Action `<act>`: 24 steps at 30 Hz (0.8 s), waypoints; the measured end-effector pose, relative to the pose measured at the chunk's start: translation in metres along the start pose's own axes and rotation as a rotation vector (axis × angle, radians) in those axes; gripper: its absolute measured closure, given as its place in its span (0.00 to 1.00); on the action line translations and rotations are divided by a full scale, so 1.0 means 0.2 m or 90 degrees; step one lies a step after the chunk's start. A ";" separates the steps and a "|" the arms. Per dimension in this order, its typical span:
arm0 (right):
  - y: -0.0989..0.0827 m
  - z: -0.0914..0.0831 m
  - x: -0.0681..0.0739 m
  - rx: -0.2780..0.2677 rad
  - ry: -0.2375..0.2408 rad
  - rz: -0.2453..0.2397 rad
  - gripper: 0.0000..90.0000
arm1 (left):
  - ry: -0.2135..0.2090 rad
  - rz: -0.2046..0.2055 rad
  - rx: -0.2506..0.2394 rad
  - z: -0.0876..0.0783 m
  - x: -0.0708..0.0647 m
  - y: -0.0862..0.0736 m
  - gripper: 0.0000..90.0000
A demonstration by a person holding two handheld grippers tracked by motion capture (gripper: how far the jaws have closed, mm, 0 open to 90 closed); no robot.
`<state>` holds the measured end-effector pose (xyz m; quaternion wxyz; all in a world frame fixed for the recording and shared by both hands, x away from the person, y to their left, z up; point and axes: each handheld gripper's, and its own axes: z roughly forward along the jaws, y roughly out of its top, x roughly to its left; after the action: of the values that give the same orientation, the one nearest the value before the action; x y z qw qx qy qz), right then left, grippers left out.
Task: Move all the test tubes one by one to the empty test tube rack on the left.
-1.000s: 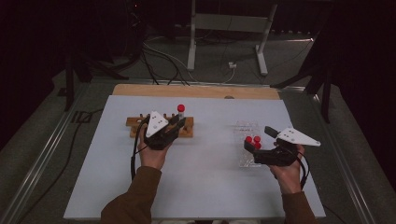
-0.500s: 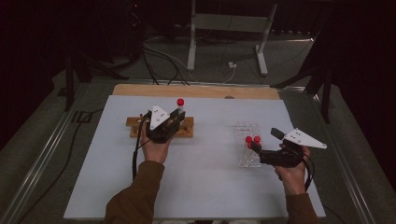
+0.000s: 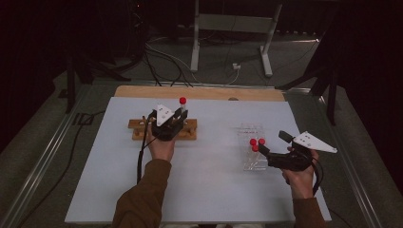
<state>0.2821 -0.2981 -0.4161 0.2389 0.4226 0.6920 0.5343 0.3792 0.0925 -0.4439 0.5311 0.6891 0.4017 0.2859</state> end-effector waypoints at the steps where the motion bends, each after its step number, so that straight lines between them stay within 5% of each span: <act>1: 0.00 0.00 0.00 0.000 0.000 0.000 0.02 | 0.003 -0.001 0.002 0.01 0.00 0.00 0.84; 24: -0.01 0.00 0.00 -0.001 0.008 0.003 0.02 | 0.019 -0.001 0.053 0.07 0.01 -0.12 0.84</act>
<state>0.2812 -0.2990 -0.4182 0.2339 0.4207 0.6919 0.5382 0.3859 0.0909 -0.4717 0.4962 0.7059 0.4214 0.2792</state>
